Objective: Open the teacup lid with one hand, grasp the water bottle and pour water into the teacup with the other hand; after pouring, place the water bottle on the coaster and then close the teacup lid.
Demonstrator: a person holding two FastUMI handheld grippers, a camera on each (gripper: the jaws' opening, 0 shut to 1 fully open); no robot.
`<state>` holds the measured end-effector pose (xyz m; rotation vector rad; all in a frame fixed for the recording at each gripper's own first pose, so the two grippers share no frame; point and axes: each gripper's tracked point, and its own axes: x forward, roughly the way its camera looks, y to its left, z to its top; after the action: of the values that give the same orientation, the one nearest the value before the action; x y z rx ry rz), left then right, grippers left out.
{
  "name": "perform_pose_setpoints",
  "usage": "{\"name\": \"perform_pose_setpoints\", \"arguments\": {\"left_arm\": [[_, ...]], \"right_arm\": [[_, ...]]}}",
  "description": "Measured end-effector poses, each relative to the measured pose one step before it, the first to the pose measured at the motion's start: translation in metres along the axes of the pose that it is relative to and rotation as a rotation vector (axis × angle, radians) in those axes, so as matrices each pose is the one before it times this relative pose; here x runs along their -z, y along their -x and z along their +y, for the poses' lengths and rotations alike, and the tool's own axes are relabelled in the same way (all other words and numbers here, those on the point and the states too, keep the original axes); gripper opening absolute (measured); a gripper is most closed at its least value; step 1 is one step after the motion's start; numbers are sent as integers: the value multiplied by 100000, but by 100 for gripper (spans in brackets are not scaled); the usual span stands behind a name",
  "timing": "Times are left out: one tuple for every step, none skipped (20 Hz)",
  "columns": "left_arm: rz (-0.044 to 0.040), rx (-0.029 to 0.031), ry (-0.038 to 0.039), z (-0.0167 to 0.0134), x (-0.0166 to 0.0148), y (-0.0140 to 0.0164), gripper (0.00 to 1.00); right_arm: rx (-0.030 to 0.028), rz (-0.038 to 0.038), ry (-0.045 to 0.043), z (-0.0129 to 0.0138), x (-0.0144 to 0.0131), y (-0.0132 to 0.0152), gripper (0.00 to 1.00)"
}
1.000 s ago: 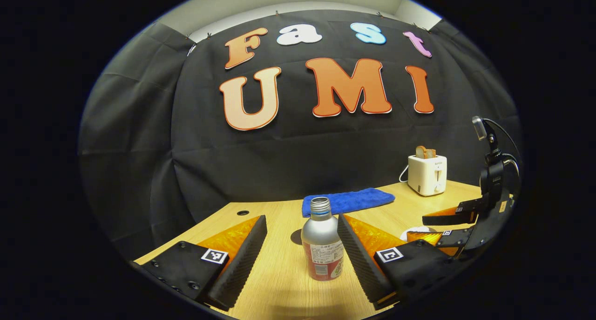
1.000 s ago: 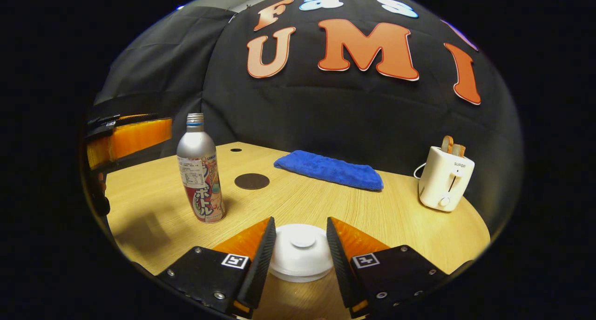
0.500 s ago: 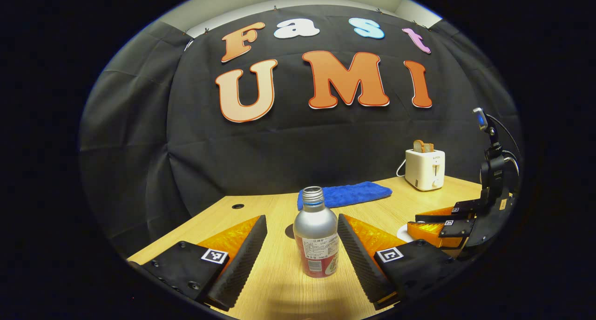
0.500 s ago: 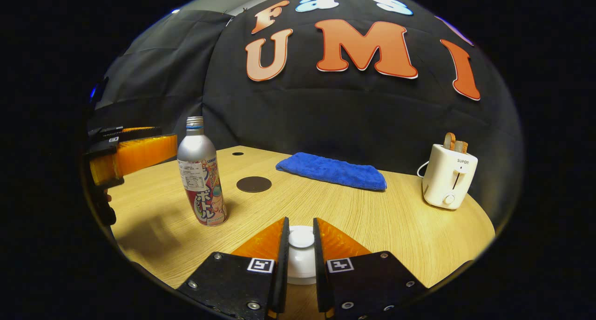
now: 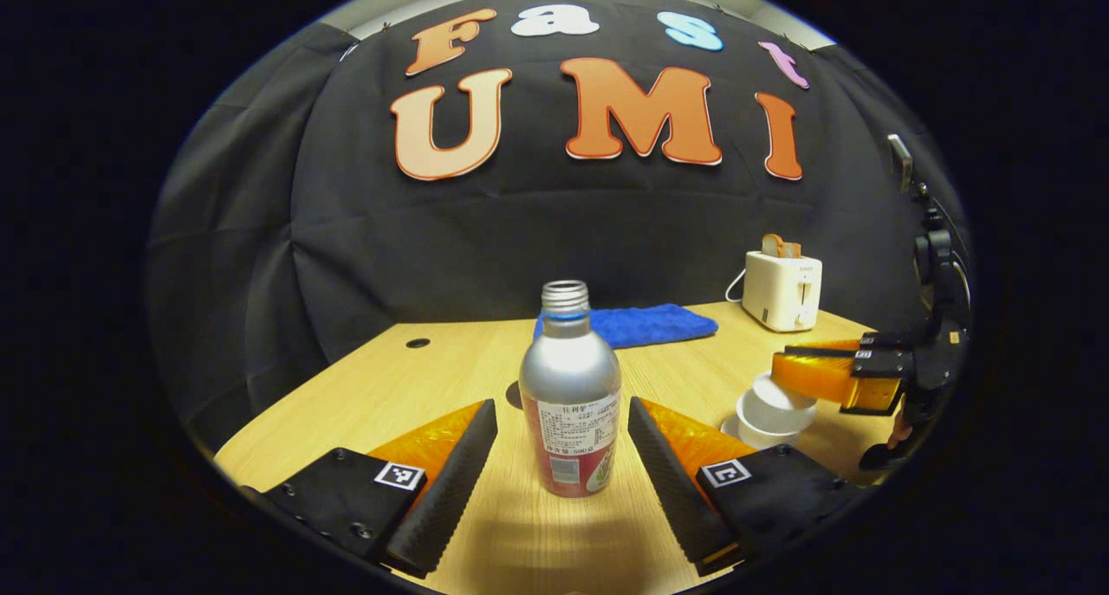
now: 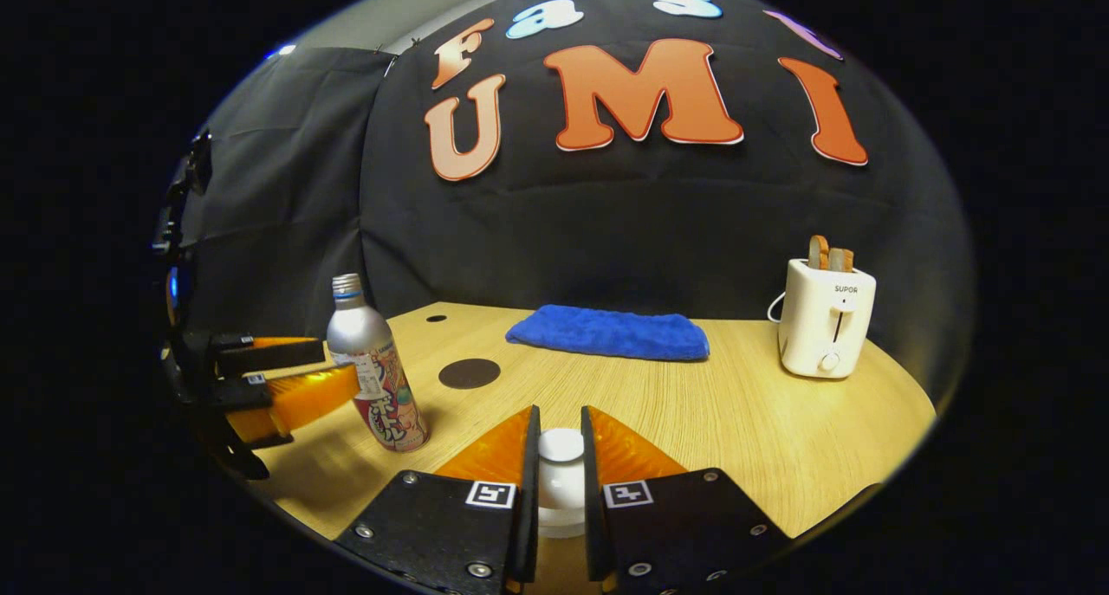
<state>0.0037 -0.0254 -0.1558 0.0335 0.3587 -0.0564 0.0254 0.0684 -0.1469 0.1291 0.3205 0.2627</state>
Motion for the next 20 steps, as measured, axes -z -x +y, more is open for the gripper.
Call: {"name": "perform_pose_setpoints", "arguments": {"left_arm": [[1613, 348, 723, -96, 424, -403, 100], [1094, 61, 538, -14, 276, -350, 94], [879, 87, 266, 75, 179, -414, 100], [618, -3, 167, -9, 258, -396, 100], [896, -213, -191, 109, 252, -285, 100], [442, -34, 4, -44, 239, -363, 100], [524, 76, -233, -62, 107, -206, 100], [84, -184, -320, 11, 149, -235, 100], [-398, 353, -64, -96, -77, -128, 100], [-270, 395, 42, -268, 43, -229, 100], [136, 238, -102, -206, 52, -33, 95], [450, -345, -973, 74, 58, -109, 92], [-4, -332, -707, 43, 35, -28, 89], [-593, -182, -1579, -15, -265, 3, 88], [115, -531, -2487, -43, -195, -241, 84], [86, -1323, -3013, -93, -34, -182, 86], [-11, -1104, -4215, 27, -291, -45, 82], [-1046, -1874, -4777, 267, -297, -92, 82], [-401, -1940, -5227, 302, -247, 291, 81], [-1465, -2165, -5564, 333, -224, 203, 81]], "right_arm": [[713, -1439, 484, -270, -499, 345, 23], [509, -1443, 329, -230, -495, 348, 23], [622, -1307, 102, -262, -477, 340, 23], [649, -1242, -15, -342, -433, 330, 23], [659, -954, -50, -417, -382, 300, 23], [984, -442, -3, -405, -139, 269, 23], [1118, -540, -110, -526, -182, 200, 23], [926, -168, 87, -456, -154, 176, 23], [819, -320, -41, -438, -135, 224, 23], [803, -552, -139, -354, -127, 178, 23], [653, -361, -127, -343, -115, 109, 23], [668, -377, -156, -272, -138, 228, 23], [542, -229, -218, -259, -102, 222, 23], [562, -487, -151, -244, -163, 281, 23], [862, -376, -79, -398, -144, 210, 23], [651, -277, 30, -371, -30, 160, 23], [1218, -318, -111, -545, -138, 236, 23], [644, -191, -149, -492, 6, 134, 22], [997, -190, -352, -478, -75, 186, 23], [626, -104, -301, -342, -113, 166, 23]]}}
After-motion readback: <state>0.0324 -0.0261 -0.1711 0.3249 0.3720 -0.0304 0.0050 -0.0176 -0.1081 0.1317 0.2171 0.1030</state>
